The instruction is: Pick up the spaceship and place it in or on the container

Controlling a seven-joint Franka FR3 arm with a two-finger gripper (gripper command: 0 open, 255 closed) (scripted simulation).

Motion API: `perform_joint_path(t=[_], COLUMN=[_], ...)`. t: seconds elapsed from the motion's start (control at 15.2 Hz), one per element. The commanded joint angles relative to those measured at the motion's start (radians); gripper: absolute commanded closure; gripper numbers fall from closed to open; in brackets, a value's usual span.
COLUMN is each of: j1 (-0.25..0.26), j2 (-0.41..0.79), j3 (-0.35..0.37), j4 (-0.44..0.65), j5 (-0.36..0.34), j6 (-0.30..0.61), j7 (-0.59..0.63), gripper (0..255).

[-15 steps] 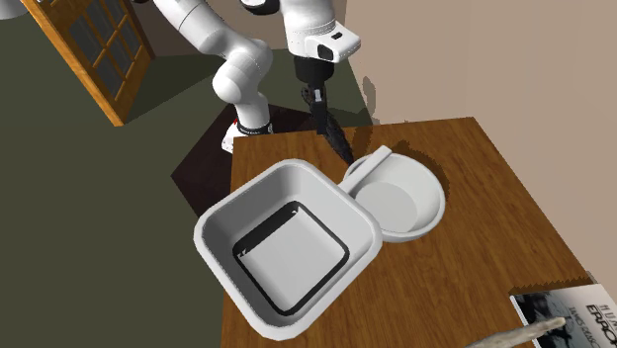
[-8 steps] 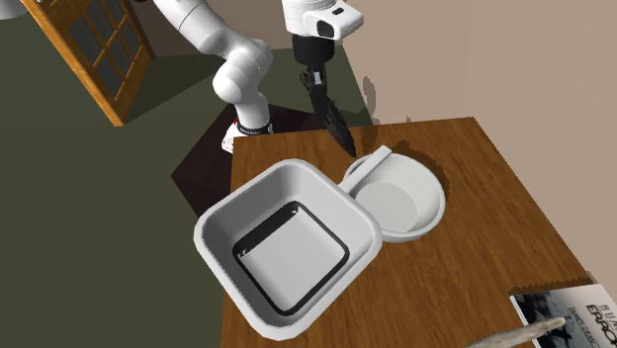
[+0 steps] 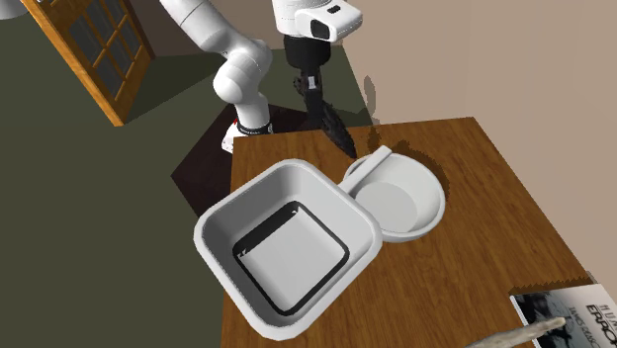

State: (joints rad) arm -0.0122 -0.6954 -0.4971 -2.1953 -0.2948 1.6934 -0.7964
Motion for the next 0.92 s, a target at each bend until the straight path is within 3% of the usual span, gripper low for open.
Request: perform_joint_path(t=[0.0,0.4,0.66,0.86], j1=[0.005,0.067,0.137,0.134], j2=[0.047,0.208,0.342,0.333], j3=[-0.057,-0.245,-0.408,-0.410], j4=[0.046,0.214,0.348,0.302], j5=[-0.009,0.013,0.075,0.067], j6=[0.022,0.047,0.057,0.096], j7=[-0.051,-0.205,-0.327,-0.322], gripper=[255,255,255,255])
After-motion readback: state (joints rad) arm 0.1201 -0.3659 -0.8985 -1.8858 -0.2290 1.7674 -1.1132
